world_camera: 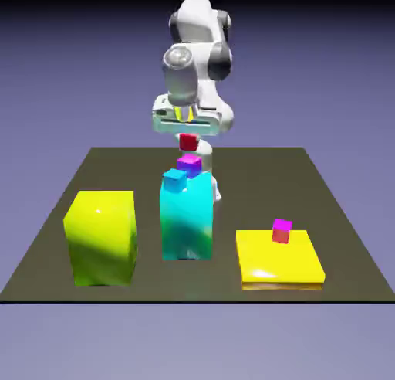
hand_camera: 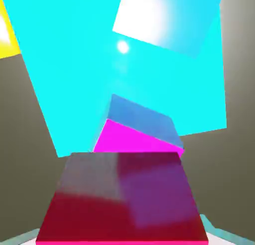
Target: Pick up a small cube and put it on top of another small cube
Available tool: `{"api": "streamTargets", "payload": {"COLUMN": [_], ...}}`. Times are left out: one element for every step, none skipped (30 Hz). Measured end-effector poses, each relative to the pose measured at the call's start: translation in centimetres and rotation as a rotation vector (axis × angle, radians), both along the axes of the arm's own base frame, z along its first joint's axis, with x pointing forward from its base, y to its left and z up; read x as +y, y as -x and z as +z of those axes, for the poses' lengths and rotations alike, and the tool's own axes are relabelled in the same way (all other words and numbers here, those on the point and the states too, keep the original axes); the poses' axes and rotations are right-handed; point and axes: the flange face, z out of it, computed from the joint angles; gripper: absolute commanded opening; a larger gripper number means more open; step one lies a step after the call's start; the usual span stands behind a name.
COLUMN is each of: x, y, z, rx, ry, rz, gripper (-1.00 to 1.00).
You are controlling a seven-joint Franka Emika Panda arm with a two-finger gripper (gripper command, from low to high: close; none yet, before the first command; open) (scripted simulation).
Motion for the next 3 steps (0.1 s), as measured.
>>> {"api": "streamTargets", "payload": {"x": [0.02, 0.00, 0.00], "y": [0.13, 0.13, 0.13], "z": [-0.35, -0.36, -0.36], "rx": [0.000, 0.000, 0.000], "ry": [0.000, 0.002, 0.002], "rz": [0.000, 0.001, 0.001], "gripper": [1.00, 1.00, 1.00]}}
